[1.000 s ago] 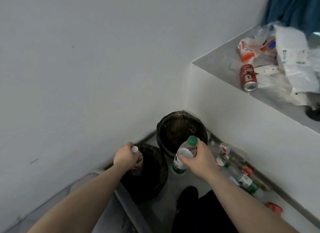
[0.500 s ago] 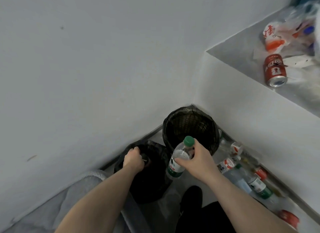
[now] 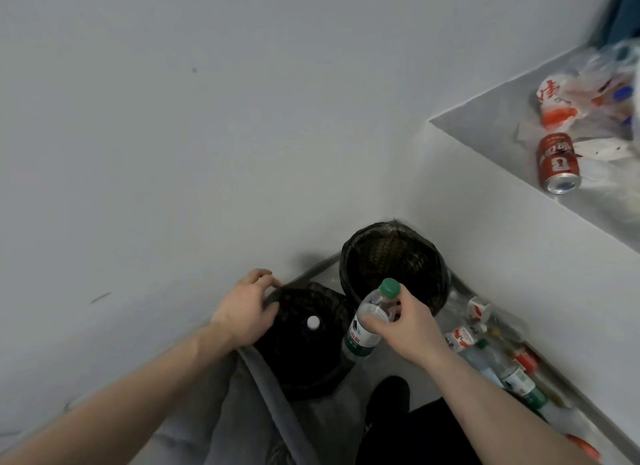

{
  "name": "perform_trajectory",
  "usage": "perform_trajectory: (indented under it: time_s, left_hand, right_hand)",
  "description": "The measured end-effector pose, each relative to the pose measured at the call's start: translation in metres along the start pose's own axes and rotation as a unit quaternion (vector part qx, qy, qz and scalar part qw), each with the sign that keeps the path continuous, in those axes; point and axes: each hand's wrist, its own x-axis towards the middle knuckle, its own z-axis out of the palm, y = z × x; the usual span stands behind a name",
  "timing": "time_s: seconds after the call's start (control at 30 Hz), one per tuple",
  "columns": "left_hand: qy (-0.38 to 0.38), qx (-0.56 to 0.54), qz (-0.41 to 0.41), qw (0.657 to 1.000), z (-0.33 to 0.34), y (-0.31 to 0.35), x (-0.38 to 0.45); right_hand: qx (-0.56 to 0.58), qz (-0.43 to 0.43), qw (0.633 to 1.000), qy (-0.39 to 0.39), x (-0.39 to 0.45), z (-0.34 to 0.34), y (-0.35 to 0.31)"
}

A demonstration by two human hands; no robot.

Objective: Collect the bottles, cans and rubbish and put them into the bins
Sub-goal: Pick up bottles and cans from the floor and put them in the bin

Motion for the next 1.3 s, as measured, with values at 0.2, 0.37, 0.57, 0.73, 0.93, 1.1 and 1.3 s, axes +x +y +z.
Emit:
perform_trajectory:
  time_s: [0.2, 0.37, 0.57, 0.73, 0.93, 1.1, 1.3]
  left_hand:
    - [0.056, 0.059, -0.077, 0.994, -0.009, -0.029, -0.064]
    - [0.091, 0.063, -0.086, 0.990, -0.005, -0.024, -0.063]
    - [0.095, 0.064, -0.095, 0.989, 0.001, -0.030, -0.061]
    - [0.091, 0.075, -0.091, 0.989, 0.004, -0.032, -0.058]
    - [0.086, 0.070, -0.088, 0.990, 0.009, -0.036, -0.055]
    - [0.088, 0.070, -0.085, 0.990, 0.014, -0.040, -0.052]
    - [0.082, 0.073, -0.090, 0.990, 0.015, -0.040, -0.051]
  right_hand:
    - [-0.031, -0.024, 0.999, -0.027, -0.005, 0.015, -0.021]
    - [-0.066, -0.023, 0.996, -0.053, 0.007, 0.044, -0.040]
    - [-0.116, 0.037, 0.990, -0.075, 0.027, 0.104, -0.029]
    - [-0.159, 0.070, 0.980, -0.092, 0.038, 0.133, -0.001]
    - [-0.184, 0.085, 0.973, -0.109, 0.052, 0.155, 0.018]
    - [-0.212, 0.064, 0.969, -0.108, 0.059, 0.164, 0.024]
    - [-0.225, 0.018, 0.965, -0.131, 0.054, 0.184, 0.018]
